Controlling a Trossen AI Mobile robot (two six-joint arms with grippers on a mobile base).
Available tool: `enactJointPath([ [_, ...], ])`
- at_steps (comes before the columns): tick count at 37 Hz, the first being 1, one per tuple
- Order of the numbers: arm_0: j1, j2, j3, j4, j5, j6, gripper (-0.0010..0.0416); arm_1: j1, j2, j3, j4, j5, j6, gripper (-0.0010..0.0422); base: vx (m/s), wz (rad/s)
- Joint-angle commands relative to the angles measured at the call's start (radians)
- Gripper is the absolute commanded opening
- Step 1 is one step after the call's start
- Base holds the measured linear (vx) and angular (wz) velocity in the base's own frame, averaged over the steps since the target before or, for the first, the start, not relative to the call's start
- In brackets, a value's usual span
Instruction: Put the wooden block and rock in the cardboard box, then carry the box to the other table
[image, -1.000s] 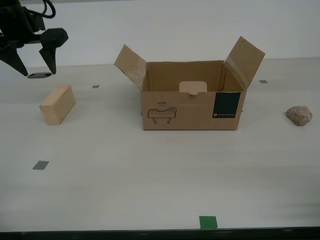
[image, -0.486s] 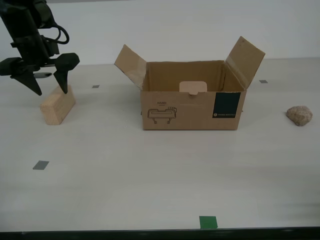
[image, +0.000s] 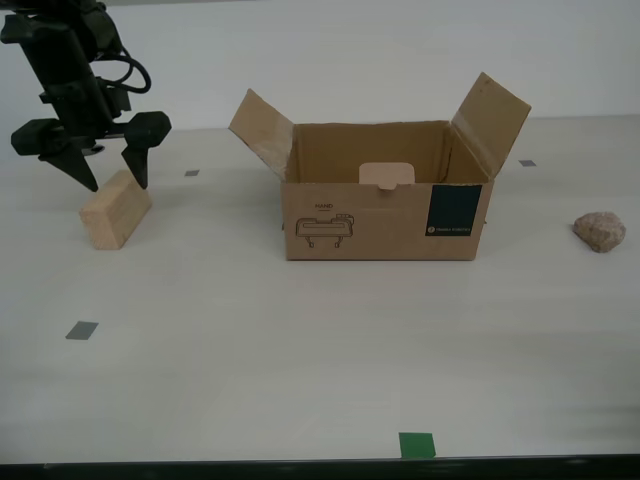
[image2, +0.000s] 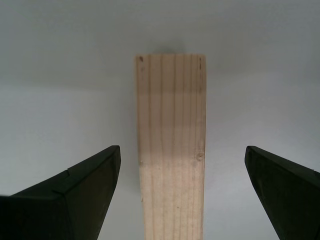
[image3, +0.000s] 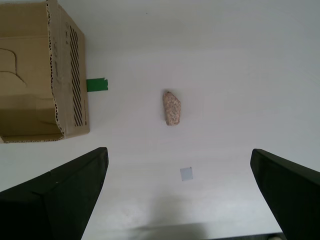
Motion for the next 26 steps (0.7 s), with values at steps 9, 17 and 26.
enactJointPath([
  [9,-0.018,0.021,-0.151,0.142,0.043,-0.029,0.0398,0.0,0.0,-0.001,-0.002,-0.006,-0.002,0.0339,0.0,0.0],
  [17,-0.048,0.1,-0.173,0.153,0.085,-0.085,0.0393,0.0,0.0,-0.001,-0.003,-0.006,-0.003,0.0339,0.0,0.0],
  [26,-0.051,0.24,-0.172,0.185,0.084,-0.088,0.0384,0.0,0.0,-0.002,-0.006,-0.006,-0.01,0.0339,0.0,0.0],
])
